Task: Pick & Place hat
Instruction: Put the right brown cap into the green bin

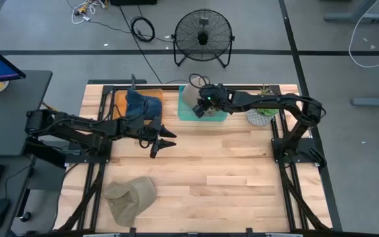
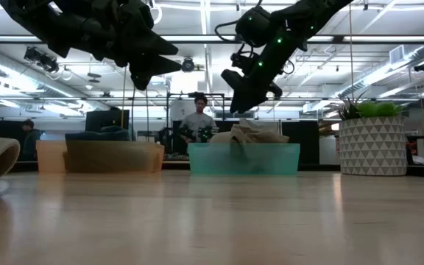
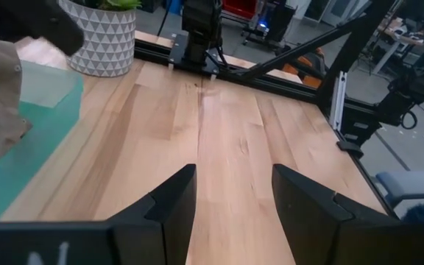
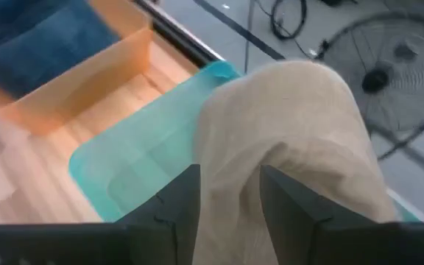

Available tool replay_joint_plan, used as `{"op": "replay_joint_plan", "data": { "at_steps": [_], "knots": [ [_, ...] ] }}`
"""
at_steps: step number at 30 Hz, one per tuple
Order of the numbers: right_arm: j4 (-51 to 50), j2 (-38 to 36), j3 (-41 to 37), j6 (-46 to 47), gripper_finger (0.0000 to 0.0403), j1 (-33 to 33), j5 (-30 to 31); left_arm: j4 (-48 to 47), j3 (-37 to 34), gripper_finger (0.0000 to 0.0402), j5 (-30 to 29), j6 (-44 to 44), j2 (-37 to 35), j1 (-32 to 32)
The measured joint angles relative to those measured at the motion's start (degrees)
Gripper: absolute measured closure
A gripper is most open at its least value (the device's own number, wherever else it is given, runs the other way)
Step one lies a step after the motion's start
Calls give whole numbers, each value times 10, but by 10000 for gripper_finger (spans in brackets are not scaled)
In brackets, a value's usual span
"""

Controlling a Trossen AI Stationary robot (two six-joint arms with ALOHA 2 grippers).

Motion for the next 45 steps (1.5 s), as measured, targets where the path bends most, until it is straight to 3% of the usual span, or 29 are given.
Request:
{"op": "replay_joint_plan", "data": {
  "at_steps": [5, 12, 16, 18, 20, 35, 40, 45],
  "knots": [
    [-4, 33, 0, 84, 260, -1, 25, 3, 0, 220, -12, 2, 0, 0],
    [53, 91, 0, 75, 268, -3, 25, 9, 0, 220, -16, 2, 0, 0],
    [40, 96, 0, 58, 323, -5, 26, 9, 0, 220, -16, 2, 0, 0],
    [37, 96, 0, 29, 370, -5, 34, 9, 0, 220, -16, 2, 0, 0],
    [35, 96, 0, -16, 391, -5, 40, 9, 0, 220, -16, 3, 0, 0],
    [12, 27, 0, -255, 400, 14, 65, 9, 0, 220, -17, 2, 0, 0],
    [-19, 45, 0, -255, 401, 13, 61, 9, 0, 220, -17, 1, 0, 0],
    [-23, 53, -17, -249, 401, 13, -4, 9, 0, 220, -17, 1, 0, 0]
  ]
}}
